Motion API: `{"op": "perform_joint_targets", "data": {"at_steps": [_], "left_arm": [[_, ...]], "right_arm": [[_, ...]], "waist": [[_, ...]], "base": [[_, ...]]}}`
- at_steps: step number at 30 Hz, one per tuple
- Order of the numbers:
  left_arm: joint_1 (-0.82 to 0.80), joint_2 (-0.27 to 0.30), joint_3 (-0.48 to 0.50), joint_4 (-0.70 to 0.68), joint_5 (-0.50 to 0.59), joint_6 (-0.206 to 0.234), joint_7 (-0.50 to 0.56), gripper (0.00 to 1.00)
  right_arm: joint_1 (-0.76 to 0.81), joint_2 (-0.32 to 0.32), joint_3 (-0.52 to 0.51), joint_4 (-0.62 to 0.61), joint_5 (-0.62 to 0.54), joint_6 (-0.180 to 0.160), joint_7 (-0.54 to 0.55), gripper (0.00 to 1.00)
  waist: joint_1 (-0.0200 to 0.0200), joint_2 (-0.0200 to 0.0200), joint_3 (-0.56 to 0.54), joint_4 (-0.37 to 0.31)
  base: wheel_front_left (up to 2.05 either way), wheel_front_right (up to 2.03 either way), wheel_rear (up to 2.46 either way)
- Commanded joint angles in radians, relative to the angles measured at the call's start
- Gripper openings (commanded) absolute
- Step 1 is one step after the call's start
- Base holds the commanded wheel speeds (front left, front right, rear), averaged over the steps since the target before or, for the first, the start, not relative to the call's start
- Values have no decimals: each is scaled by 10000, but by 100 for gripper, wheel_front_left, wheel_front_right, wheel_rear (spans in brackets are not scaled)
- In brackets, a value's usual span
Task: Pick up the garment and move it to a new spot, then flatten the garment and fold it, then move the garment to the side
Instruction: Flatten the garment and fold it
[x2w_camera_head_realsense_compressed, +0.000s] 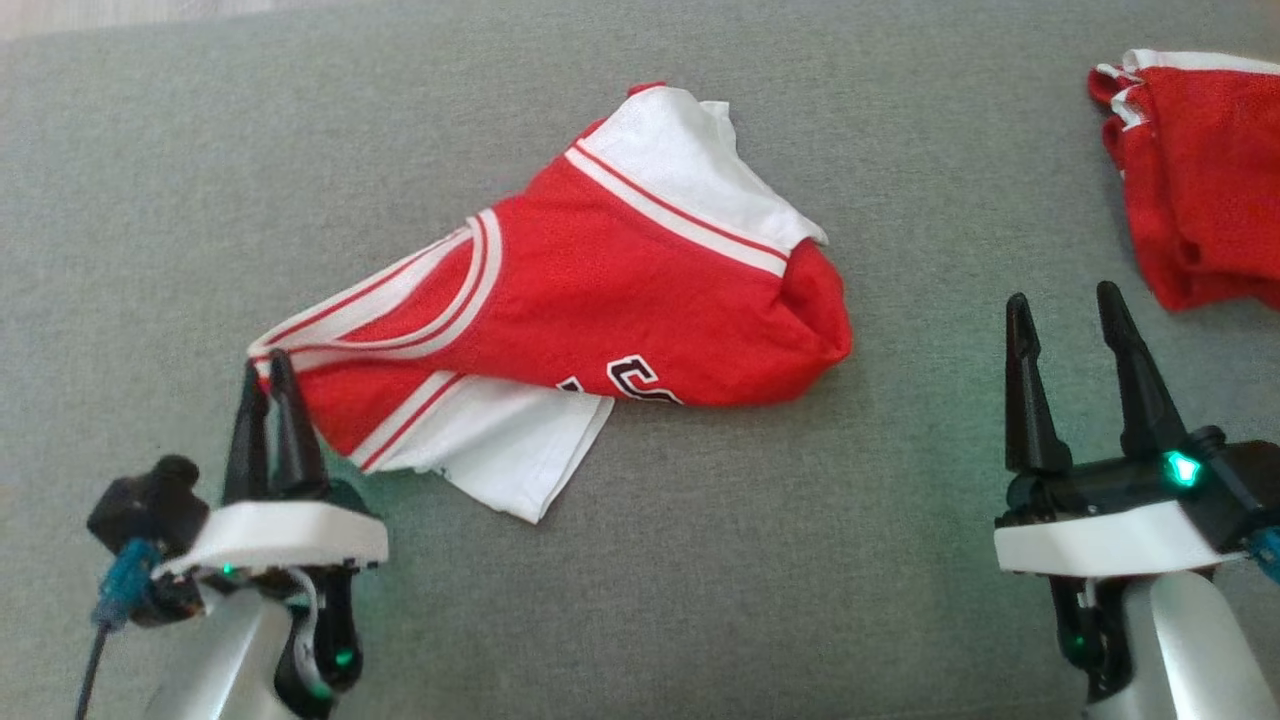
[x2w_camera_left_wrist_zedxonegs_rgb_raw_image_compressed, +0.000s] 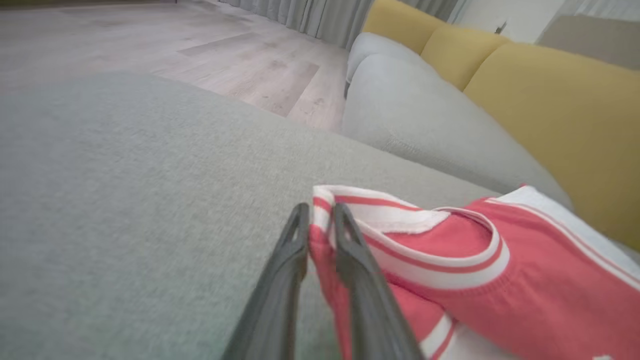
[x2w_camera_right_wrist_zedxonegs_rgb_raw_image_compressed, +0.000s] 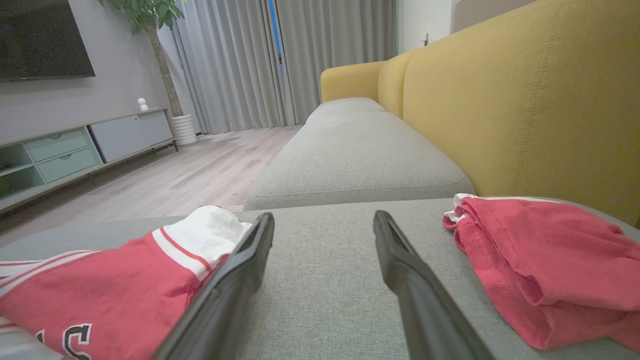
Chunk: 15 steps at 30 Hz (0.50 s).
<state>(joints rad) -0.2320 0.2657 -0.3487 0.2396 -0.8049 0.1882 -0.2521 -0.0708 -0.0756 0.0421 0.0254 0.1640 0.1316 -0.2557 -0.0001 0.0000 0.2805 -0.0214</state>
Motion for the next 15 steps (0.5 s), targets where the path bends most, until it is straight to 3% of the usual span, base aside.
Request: {"op": "perform_joint_targets", "data": {"at_steps": [1, 4, 8, 15], "left_arm": [[-286, 402, 353, -564, 538, 213, -95, 100], [-671, 617, -52, -1133, 1679, 455, -95, 100], [-1711, 500, -967, -1390, 2598, 357, 245, 100], [-3442, -115, -1958, 687, 2758, 81, 2177, 100]], "right_arm": [[-44, -152, 190, -348, -93, -9, -61, 100], [-94, -166, 261, -366, -89, -9, -61, 100], [-217, -183, 385, -368, -66, -9, -61, 100], [-466, -186, 556, -290, -25, -9, -61, 100]], "waist": [[1, 0, 54, 41], [1, 0, 198, 13], [1, 0, 491, -145], [1, 0, 925, -696]], "base": [[0, 0, 0], [0, 0, 0], [0, 0, 0], [0, 0, 0]]}}
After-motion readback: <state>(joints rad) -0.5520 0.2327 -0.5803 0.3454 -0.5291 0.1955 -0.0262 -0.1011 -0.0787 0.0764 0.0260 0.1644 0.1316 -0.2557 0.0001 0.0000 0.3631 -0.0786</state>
